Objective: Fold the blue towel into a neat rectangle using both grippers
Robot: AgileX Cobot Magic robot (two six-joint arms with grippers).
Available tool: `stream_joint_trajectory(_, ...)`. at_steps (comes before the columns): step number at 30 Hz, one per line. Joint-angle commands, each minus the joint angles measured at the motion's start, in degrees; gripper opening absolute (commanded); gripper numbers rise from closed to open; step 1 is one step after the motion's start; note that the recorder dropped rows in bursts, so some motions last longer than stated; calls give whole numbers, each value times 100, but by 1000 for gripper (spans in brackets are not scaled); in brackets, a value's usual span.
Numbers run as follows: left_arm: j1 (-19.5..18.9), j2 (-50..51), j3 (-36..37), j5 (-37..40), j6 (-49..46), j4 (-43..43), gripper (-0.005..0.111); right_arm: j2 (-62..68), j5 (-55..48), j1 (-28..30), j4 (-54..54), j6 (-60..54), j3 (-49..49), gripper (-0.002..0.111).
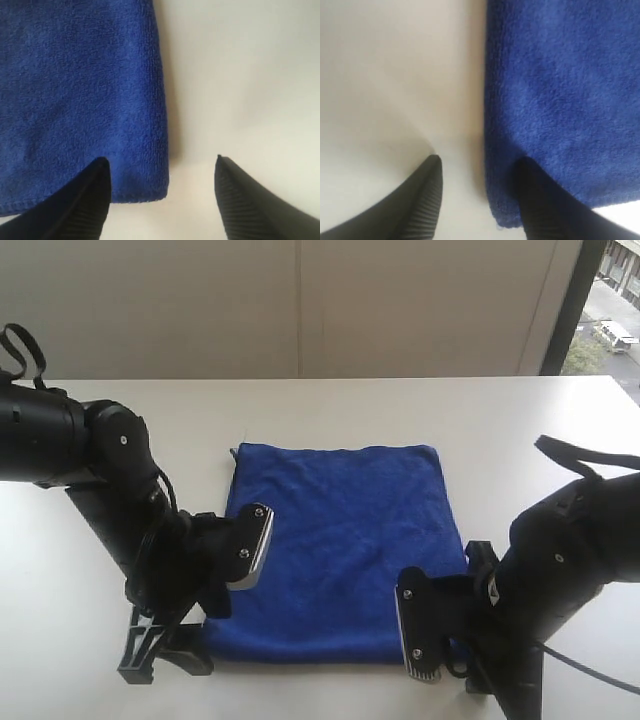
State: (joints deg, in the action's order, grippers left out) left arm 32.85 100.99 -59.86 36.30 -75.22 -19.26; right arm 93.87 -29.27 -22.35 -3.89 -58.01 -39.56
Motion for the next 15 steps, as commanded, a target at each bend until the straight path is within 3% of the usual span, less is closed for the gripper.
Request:
stream_joint_trajectory(1,45,153,52,49,-21,-92,65,53,183,14,-67,-72,35,45)
stream_joint_trajectory(7,45,303,52,-67,-21,-92,64,53,261,14,-67,-72,35,45)
stream_joint_trajectory(15,45,450,52,-67,-3,-92,57,53,271,14,-67,-22,35,33)
